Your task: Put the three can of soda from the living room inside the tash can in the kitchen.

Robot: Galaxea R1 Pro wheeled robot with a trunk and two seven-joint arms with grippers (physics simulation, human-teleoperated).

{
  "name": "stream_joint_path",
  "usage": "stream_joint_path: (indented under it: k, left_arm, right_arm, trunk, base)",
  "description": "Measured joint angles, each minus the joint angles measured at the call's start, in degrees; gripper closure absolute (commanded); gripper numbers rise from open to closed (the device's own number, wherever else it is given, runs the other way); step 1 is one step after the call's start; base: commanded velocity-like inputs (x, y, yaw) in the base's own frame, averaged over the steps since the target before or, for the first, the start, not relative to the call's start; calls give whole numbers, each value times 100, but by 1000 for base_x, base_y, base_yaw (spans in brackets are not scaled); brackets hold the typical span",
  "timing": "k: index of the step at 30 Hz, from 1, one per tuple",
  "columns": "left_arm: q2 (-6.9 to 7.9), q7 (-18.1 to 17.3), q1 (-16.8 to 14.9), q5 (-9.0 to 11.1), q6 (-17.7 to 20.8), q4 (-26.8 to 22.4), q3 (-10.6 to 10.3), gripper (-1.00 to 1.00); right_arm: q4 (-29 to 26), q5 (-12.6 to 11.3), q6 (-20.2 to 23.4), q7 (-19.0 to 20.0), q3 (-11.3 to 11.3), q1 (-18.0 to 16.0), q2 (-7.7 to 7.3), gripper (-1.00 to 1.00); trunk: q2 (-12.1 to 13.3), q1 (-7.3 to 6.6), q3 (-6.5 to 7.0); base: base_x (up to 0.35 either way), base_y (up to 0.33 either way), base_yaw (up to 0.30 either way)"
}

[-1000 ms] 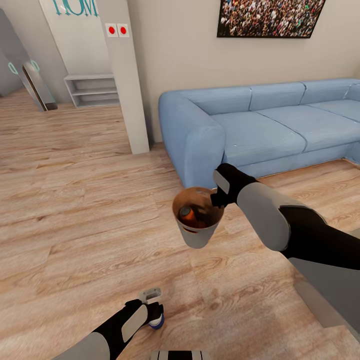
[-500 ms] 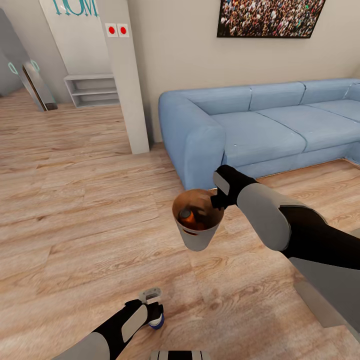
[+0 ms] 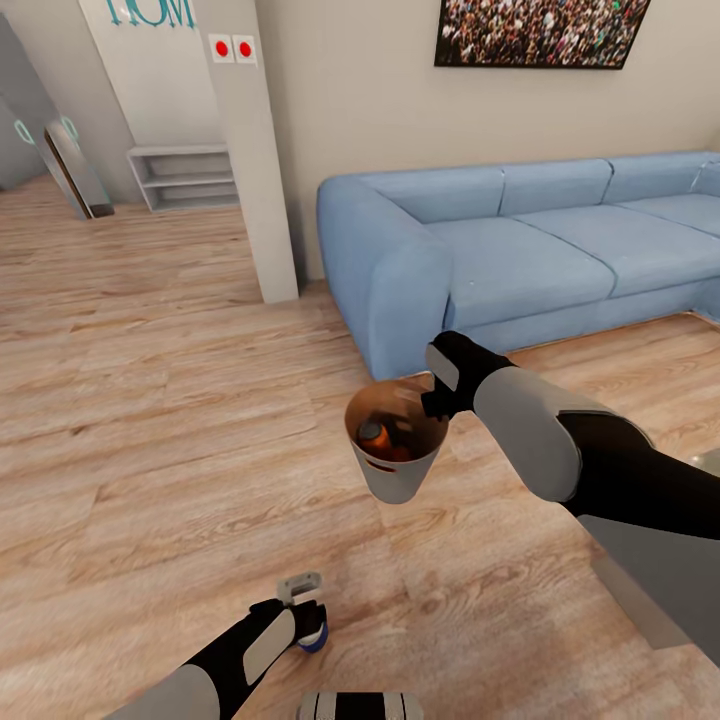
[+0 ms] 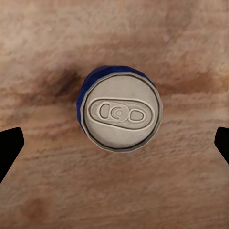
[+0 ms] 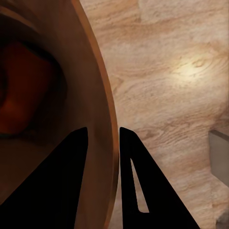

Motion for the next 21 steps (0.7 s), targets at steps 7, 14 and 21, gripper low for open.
stream_joint_path:
  k: [7,14,21]
  left_arm:
    - [-24,-13,0,-3,-288,-9,0,-100]
    - [-34,-120,0,-8,-388,-3,0,-100]
    - [-35,-145,0,-9,-404,-2,0,-100]
  right_arm:
    - [9,5,0,-2,20,0,0,100]
    - [4,0,0,-3,20,-6,7,100]
    - [32,1,0,-9,7,-9,7,100]
  trunk:
    - [-281,154,-126]
    - [-368,208,-251]
    - [-368,208,-251]
  base:
    - [0,0,0]
    - [0,0,0]
    - [0,0,0]
